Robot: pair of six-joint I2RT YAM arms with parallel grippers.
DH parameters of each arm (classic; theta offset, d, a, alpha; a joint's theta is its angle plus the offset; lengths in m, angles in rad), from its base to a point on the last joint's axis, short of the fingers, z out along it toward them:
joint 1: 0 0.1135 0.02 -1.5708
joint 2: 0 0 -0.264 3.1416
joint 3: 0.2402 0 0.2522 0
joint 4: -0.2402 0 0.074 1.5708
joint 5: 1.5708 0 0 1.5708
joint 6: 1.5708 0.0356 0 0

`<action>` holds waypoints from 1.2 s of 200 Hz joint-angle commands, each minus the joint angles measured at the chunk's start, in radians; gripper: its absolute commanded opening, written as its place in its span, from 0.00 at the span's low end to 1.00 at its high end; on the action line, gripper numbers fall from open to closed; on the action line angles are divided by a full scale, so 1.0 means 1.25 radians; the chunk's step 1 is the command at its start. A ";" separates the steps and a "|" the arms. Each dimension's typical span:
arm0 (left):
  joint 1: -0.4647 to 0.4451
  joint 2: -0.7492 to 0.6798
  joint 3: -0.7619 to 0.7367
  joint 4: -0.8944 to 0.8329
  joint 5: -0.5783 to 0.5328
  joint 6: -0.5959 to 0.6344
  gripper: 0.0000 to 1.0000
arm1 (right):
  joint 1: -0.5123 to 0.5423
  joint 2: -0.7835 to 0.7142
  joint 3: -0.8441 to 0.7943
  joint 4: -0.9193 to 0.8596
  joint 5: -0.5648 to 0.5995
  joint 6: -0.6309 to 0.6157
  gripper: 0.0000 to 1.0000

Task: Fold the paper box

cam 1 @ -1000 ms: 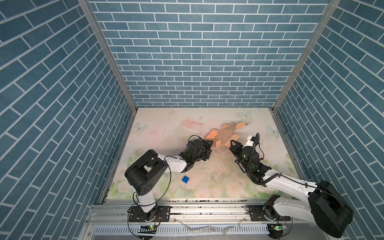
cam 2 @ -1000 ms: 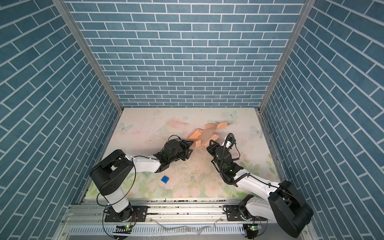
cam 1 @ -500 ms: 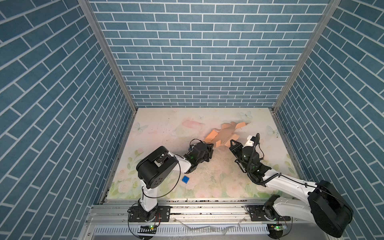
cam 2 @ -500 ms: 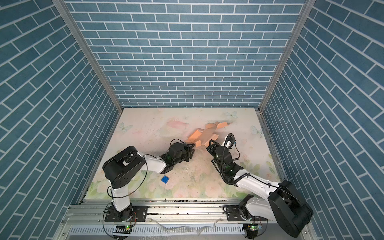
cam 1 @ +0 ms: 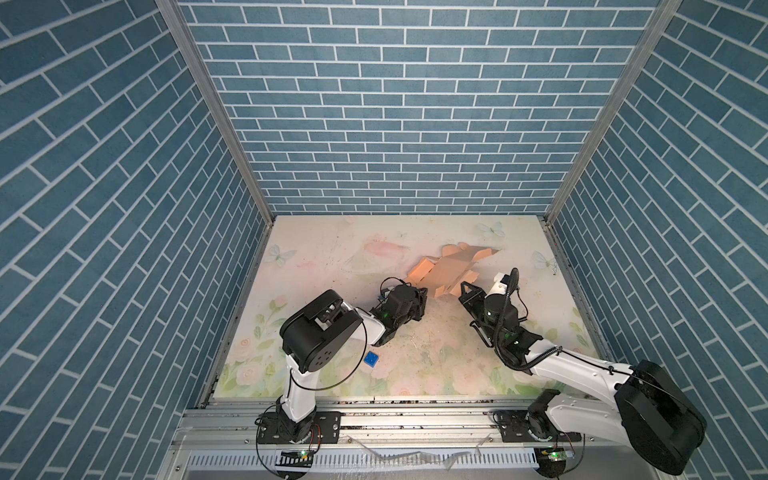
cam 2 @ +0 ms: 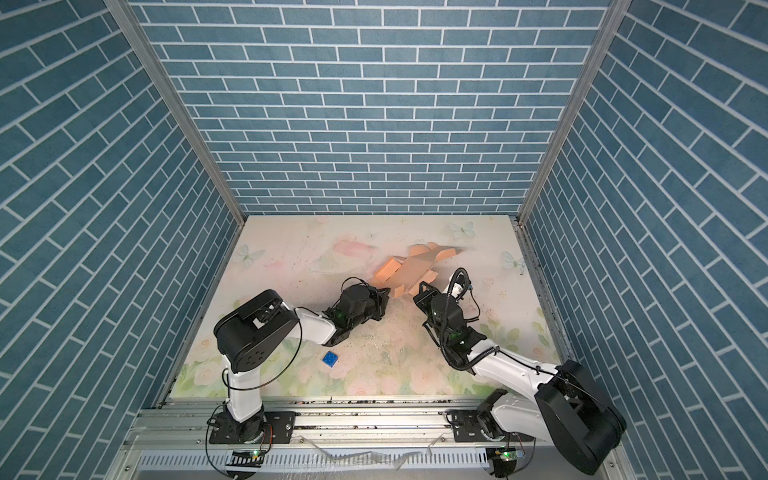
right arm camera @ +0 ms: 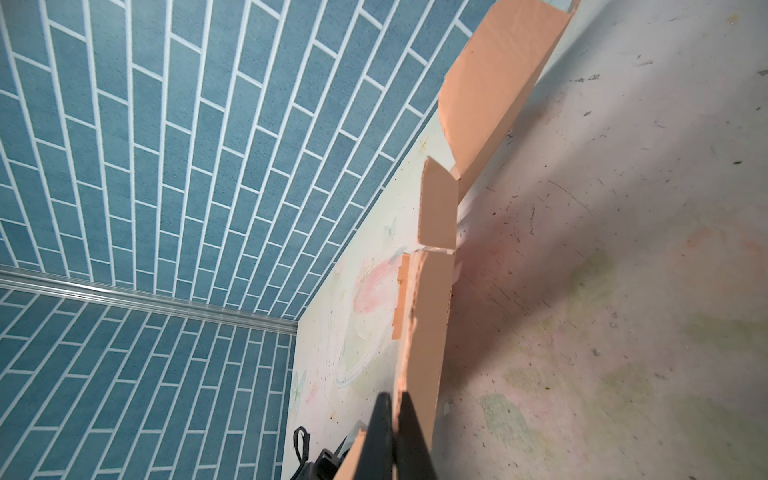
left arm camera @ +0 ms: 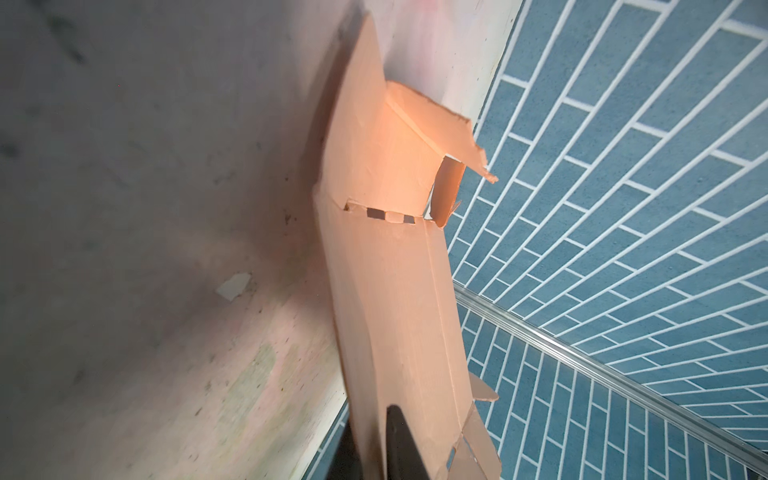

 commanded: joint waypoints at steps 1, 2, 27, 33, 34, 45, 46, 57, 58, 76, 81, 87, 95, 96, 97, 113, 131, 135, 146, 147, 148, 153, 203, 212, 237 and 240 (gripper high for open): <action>0.004 -0.009 0.005 -0.008 -0.017 0.031 0.08 | 0.004 -0.011 -0.009 0.000 -0.002 0.013 0.00; 0.005 -0.010 0.005 -0.010 -0.018 0.032 0.08 | 0.004 -0.012 -0.009 -0.001 -0.002 0.013 0.00; 0.011 -0.035 0.006 -0.054 -0.009 0.072 0.06 | 0.004 -0.025 -0.012 -0.016 -0.006 -0.003 0.05; 0.015 -0.040 0.004 -0.061 -0.003 0.082 0.06 | 0.004 -0.032 -0.010 -0.028 -0.010 -0.011 0.11; 0.016 -0.041 0.004 -0.062 -0.003 0.083 0.06 | 0.004 -0.033 -0.010 -0.031 -0.011 -0.013 0.12; 0.026 -0.053 -0.001 -0.076 0.008 0.104 0.06 | 0.005 -0.049 -0.002 -0.074 -0.018 -0.032 0.24; 0.027 -0.055 -0.002 -0.078 0.009 0.106 0.06 | 0.005 -0.051 -0.001 -0.078 -0.019 -0.034 0.25; 0.041 -0.069 -0.009 -0.093 0.026 0.132 0.07 | 0.005 -0.074 -0.002 -0.114 -0.021 -0.057 0.33; 0.043 -0.070 -0.010 -0.095 0.027 0.134 0.07 | 0.004 -0.076 -0.002 -0.117 -0.023 -0.060 0.34; 0.075 -0.099 -0.022 -0.127 0.067 0.188 0.07 | 0.004 -0.130 0.002 -0.195 -0.022 -0.102 0.46; 0.086 -0.108 -0.024 -0.139 0.085 0.206 0.07 | 0.005 -0.146 0.008 -0.222 -0.021 -0.116 0.48; 0.100 -0.120 -0.024 -0.154 0.108 0.231 0.07 | 0.004 -0.164 0.015 -0.256 -0.022 -0.135 0.50; 0.122 -0.134 -0.017 -0.180 0.151 0.275 0.07 | 0.004 -0.187 0.028 -0.297 -0.024 -0.168 0.53; 0.125 -0.137 -0.017 -0.184 0.157 0.281 0.07 | 0.004 -0.189 0.030 -0.302 -0.024 -0.171 0.53; 0.129 -0.140 -0.016 -0.189 0.163 0.286 0.07 | 0.004 -0.192 0.031 -0.311 -0.023 -0.176 0.53; 0.182 -0.173 0.022 -0.296 0.276 0.397 0.07 | 0.003 -0.223 0.068 -0.402 -0.020 -0.238 0.55; 0.240 -0.196 0.065 -0.409 0.404 0.521 0.09 | 0.003 -0.242 0.094 -0.460 -0.021 -0.292 0.57; 0.252 -0.199 0.073 -0.438 0.429 0.545 0.09 | 0.003 -0.245 0.098 -0.468 -0.021 -0.300 0.57; 0.284 -0.210 0.095 -0.512 0.488 0.621 0.10 | 0.003 -0.249 0.107 -0.481 -0.027 -0.321 0.57; 0.286 -0.210 0.098 -0.519 0.494 0.630 0.10 | 0.003 -0.248 0.108 -0.481 -0.028 -0.322 0.57; 0.288 -0.210 0.101 -0.526 0.499 0.638 0.10 | 0.003 -0.248 0.109 -0.483 -0.029 -0.323 0.57; 0.301 -0.213 0.119 -0.573 0.525 0.683 0.12 | 0.003 -0.247 0.113 -0.488 -0.032 -0.332 0.57; 0.344 -0.175 0.369 -1.147 0.482 1.182 0.12 | 0.002 -0.183 0.166 -0.504 -0.095 -0.377 0.57; 0.345 -0.163 0.411 -1.227 0.434 1.245 0.12 | 0.002 -0.174 0.170 -0.500 -0.108 -0.378 0.57; 0.346 -0.129 0.481 -1.335 0.329 1.332 0.12 | 0.003 -0.155 0.167 -0.476 -0.125 -0.378 0.56; 0.347 -0.125 0.487 -1.342 0.319 1.337 0.11 | 0.002 -0.155 0.168 -0.475 -0.127 -0.378 0.56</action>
